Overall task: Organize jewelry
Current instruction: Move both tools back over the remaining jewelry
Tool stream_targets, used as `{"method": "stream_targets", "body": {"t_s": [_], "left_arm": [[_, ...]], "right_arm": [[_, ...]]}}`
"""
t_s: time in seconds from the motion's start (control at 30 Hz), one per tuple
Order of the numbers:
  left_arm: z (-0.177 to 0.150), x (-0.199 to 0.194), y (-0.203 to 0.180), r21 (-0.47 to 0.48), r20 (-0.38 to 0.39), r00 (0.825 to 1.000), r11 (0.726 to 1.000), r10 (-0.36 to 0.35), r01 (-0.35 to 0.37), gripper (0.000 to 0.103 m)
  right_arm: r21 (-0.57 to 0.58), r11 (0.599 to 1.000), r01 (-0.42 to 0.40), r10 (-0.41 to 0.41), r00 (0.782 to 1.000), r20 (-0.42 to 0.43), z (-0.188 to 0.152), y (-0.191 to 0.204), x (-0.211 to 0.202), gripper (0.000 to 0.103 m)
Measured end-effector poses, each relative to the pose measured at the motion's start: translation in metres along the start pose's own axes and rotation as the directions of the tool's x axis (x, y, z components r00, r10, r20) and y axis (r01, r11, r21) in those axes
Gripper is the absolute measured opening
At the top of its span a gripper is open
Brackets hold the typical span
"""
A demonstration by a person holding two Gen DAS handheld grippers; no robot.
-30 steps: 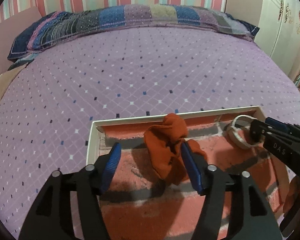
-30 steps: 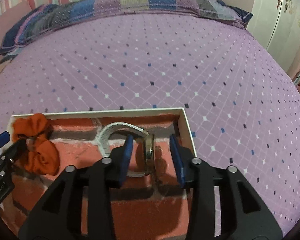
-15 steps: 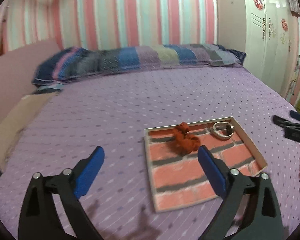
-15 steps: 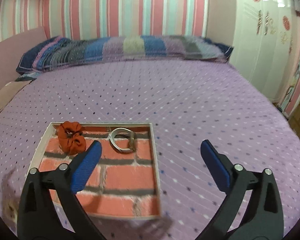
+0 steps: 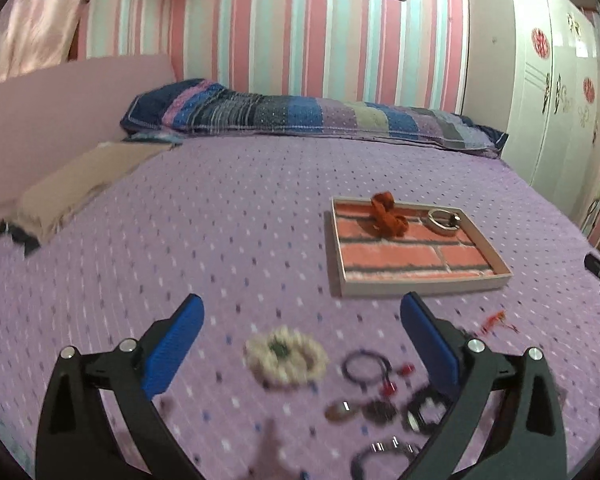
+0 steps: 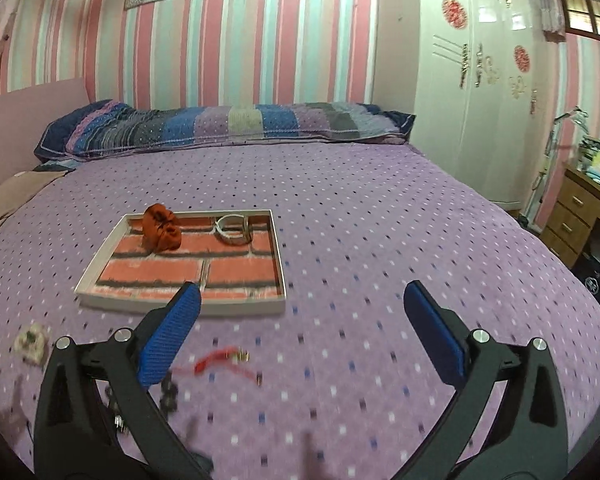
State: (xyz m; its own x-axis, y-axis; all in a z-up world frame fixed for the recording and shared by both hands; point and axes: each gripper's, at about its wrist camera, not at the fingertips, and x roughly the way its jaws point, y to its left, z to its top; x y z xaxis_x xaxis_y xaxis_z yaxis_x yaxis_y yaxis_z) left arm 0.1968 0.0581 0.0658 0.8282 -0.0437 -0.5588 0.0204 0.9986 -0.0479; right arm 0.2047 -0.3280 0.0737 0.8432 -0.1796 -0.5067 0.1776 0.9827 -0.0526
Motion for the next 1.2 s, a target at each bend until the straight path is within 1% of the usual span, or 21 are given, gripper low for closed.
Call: {"method": "stream_targets", "body": {"t_s": [0.1, 0.2, 0.33, 0.47, 0.57, 0.73, 0.9, 0.97, 1.07, 1.2], "left_arm": [[-0.02, -0.012, 0.001, -0.012, -0.009, 1.0, 1.0, 0.001, -0.001, 0.097], [-0.035, -0.017, -0.004, 0.006, -0.011, 1.0, 1.0, 0.019, -0.019, 0.097], [-0.06, -0.026, -0.003, 0.006, -0.026, 1.0, 1.0, 0.007, -0.007, 0.097], [-0.084, -0.023, 0.005, -0.023, -0.064, 0.998, 1.0, -0.009, 0.007, 0.097], [-0.095, -0.018, 0.007, -0.011, -0.092, 0.996, 1.0, 0.012, -0.013, 0.097], [-0.105, -0.018, 0.007, 0.002, -0.104, 0.995, 1.0, -0.001, 0.001, 0.097], [-0.115, -0.01, 0.006, 0.002, -0.132, 0.991, 1.0, -0.012, 0.013, 0.097], [-0.119, -0.008, 0.006, -0.011, -0.14, 0.989, 0.999, -0.04, 0.039, 0.097], [-0.122, -0.001, 0.007, -0.038, -0.159, 0.985, 0.998, -0.064, 0.059, 0.097], [-0.129, 0.008, 0.004, -0.022, -0.176, 0.983, 0.999, -0.053, 0.05, 0.097]], "right_arm": [[-0.011, 1.0, 0.006, -0.006, 1.0, -0.02, -0.03, 0.004, -0.012, 0.099], [-0.008, 1.0, 0.017, -0.018, 1.0, -0.025, -0.056, 0.006, -0.016, 0.099], [-0.033, 0.999, -0.015, 0.014, 0.999, -0.031, -0.077, 0.012, -0.022, 0.099], [-0.026, 0.999, -0.03, 0.029, 0.999, -0.04, -0.09, 0.011, -0.024, 0.099], [-0.016, 0.998, -0.059, 0.057, 0.996, -0.07, -0.099, 0.012, -0.02, 0.099], [-0.04, 0.999, -0.031, 0.028, 0.997, -0.07, -0.112, 0.02, -0.02, 0.099], [-0.045, 0.998, -0.039, 0.035, 0.995, -0.094, -0.126, 0.031, -0.013, 0.099], [-0.054, 0.998, -0.039, 0.033, 0.994, -0.1, -0.129, 0.036, -0.01, 0.099], [-0.062, 0.997, -0.04, 0.033, 0.994, -0.1, -0.134, 0.041, -0.008, 0.099], [-0.047, 0.998, -0.044, 0.04, 0.995, -0.092, -0.138, 0.043, -0.008, 0.099]]}}
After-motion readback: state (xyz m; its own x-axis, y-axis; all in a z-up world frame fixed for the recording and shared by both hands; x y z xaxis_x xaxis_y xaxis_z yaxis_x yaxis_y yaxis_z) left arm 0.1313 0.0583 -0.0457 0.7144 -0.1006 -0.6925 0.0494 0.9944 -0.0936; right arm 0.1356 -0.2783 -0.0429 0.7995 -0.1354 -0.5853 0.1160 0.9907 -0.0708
